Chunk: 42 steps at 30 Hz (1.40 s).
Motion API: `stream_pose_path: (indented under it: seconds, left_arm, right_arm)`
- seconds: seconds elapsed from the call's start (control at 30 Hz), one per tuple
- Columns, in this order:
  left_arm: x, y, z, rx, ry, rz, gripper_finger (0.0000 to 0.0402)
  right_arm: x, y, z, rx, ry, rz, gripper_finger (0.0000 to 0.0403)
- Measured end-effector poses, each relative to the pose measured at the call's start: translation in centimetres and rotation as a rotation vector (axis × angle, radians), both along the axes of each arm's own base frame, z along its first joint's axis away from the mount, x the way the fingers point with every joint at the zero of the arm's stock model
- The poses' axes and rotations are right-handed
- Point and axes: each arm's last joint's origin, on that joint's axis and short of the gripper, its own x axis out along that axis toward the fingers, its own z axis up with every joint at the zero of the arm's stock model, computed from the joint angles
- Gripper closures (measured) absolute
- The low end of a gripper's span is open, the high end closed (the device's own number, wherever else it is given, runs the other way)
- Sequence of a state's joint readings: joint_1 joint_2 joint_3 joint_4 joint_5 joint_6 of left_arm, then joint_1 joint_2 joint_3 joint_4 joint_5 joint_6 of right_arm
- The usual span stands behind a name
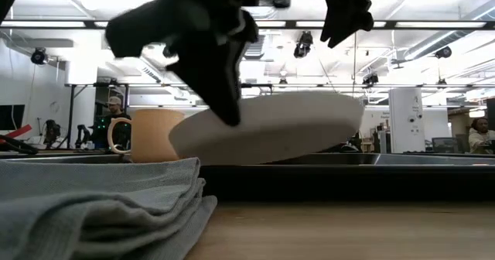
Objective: Set up tray
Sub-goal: Put the white plate in the center of the black serving tray, then put the black bowl on top of the white plate on the black serving tray
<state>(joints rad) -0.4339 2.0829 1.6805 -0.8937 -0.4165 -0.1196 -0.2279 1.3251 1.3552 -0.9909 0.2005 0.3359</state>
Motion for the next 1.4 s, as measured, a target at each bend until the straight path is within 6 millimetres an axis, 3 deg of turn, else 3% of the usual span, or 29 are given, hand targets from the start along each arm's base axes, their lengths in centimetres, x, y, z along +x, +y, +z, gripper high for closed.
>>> stream_pose_path:
  seconds: [0.23, 0.5, 0.67, 1.0, 1.1, 1.2, 1.4]
  left_arm:
    - [-0.2, -0.8, -0.4, -0.034, -0.009, -0.003, 0.0401]
    - [-0.7, -0.8, -3.0, -0.089, 0.004, -0.006, 0.0401]
    - [-0.9, -0.6, -3.4, -0.085, 0.014, 0.012, 0.0396]
    - [-0.1, -1.0, -1.9, -0.115, -0.039, 0.007, 0.0311]
    - [0.2, -1.3, -0.3, -0.117, -0.067, -0.027, 0.0288]
    - [-0.2, -1.0, 3.0, -0.088, -0.09, -0.045, 0.0276]
    - [-3.5, 1.4, 10.2, 0.085, -0.23, 0.011, 0.0271]
  right_arm:
    - [-0.1, -0.2, 0.0, 0.0, -0.002, -0.007, 0.0218]
    - [0.4, -0.2, -0.3, 0.021, 0.001, 0.004, 0.0218]
    - [1.0, -0.3, -1.3, 0.028, 0.026, 0.009, 0.0216]
    - [1.9, -0.5, -1.8, 0.019, 0.026, 0.021, 0.0202]
    - [2.1, -1.0, -1.8, -0.001, -0.011, 0.025, 0.0202]
    - [2.7, -2.0, -2.3, -0.022, -0.052, 0.019, 0.0202]
    - [3.6, -6.7, -5.0, 0.073, -0.029, -0.054, 0.0202]
